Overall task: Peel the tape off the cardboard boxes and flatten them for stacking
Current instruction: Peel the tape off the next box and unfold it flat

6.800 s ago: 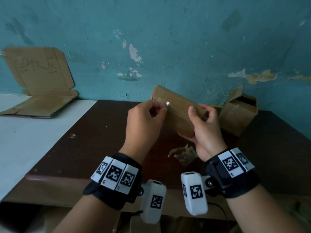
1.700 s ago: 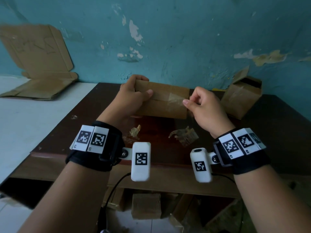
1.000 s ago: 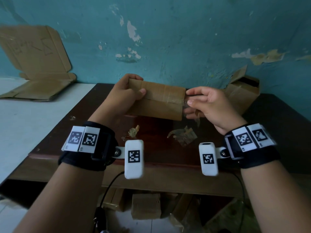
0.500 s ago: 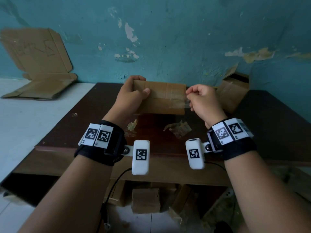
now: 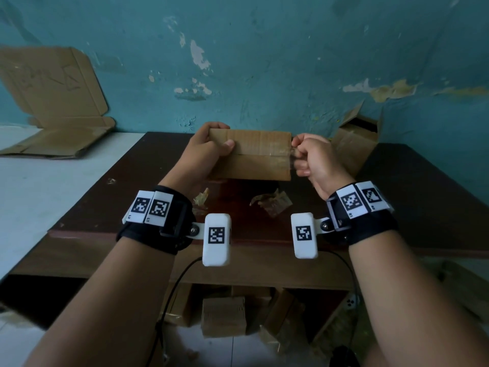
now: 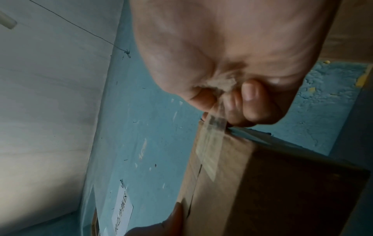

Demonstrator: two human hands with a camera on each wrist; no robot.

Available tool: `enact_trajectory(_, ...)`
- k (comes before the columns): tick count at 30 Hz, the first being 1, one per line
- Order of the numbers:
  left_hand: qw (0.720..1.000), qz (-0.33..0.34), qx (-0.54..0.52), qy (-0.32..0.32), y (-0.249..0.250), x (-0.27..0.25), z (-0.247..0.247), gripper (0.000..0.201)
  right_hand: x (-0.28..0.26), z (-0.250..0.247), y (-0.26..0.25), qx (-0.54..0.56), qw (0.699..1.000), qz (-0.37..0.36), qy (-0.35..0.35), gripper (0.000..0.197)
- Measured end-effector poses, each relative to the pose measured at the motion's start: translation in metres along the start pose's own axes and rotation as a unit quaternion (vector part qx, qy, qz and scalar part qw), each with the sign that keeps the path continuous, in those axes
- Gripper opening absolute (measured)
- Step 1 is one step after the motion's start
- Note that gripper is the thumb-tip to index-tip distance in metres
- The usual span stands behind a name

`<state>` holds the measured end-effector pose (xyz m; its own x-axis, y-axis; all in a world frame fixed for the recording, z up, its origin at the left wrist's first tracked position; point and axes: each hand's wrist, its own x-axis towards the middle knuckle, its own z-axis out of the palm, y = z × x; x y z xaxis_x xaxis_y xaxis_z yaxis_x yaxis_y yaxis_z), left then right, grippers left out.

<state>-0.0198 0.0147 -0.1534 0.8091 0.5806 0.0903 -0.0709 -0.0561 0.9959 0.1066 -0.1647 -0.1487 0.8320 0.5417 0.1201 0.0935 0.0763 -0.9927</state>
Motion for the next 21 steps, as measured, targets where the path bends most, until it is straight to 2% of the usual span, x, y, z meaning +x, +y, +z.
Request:
enact_trajectory(2, 1.0, -0.004, -0.001, 0.001, -0.001, 0.001, -0.002, 0.022, 0.001, 0.0, 0.0, 0.027, 0.999, 0.008, -0.037, 0.011)
enact_trajectory(4, 1.0, -0.008, 0.0, 0.003, -0.002, 0.002, -0.004, 0.022, 0.001, -0.003, 0.002, -0.039, 0.997, -0.007, -0.064, 0.021)
enact_trajectory(7, 1.0, -0.011, 0.001, 0.002, -0.003, 0.002, -0.007, 0.022, 0.001, -0.001, 0.005, -0.127, 0.988, -0.058, -0.063, 0.036)
enact_trajectory(10, 1.0, -0.02, -0.002, 0.002, -0.003, 0.004, -0.011, 0.022, 0.0, 0.003, 0.007, -0.075, 0.993, -0.041, -0.076, 0.037)
enact_trajectory(16, 0.998, -0.047, -0.047, -0.023, -0.002, 0.006, -0.022, 0.023, -0.003, 0.0, -0.002, 0.073, 0.983, -0.015, -0.166, 0.039)
enact_trajectory(21, 0.999, -0.027, -0.015, -0.012, -0.001, 0.008, -0.023, 0.023, -0.005, -0.004, -0.006, 0.086, 0.985, -0.004, -0.152, 0.039)
